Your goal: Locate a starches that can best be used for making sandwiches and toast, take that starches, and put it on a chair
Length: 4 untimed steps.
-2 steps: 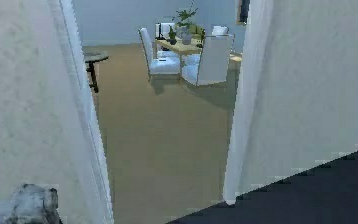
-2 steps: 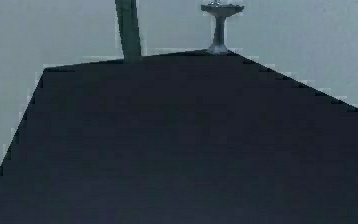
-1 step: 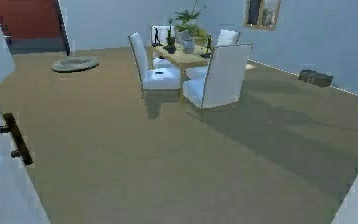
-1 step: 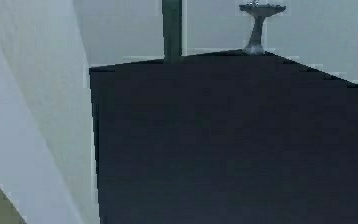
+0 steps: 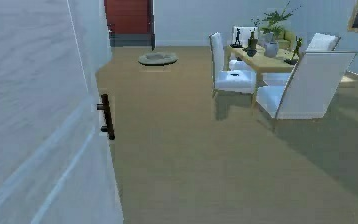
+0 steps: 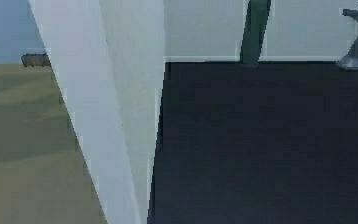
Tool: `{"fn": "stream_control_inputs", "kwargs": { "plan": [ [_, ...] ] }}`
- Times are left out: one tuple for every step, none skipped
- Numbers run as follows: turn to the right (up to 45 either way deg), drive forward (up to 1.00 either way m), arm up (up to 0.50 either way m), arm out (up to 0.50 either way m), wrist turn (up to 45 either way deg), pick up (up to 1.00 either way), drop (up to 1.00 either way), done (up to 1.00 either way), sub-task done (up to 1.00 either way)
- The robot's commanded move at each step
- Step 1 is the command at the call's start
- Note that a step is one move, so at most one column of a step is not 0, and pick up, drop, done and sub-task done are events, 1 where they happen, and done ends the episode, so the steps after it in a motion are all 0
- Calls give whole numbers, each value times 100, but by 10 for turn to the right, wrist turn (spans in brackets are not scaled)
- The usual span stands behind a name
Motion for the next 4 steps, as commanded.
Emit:
{"fn": "stream_control_inputs", "kwargs": {
  "plan": [
    [0, 100, 0, 0, 0, 0, 0, 0, 0],
    [-60, 0, 0, 0, 0, 0, 0, 0, 0],
    [0, 20, 0, 0, 0, 0, 0, 0, 0],
    [60, 0, 0, 0, 0, 0, 0, 0, 0]
  ]
}}
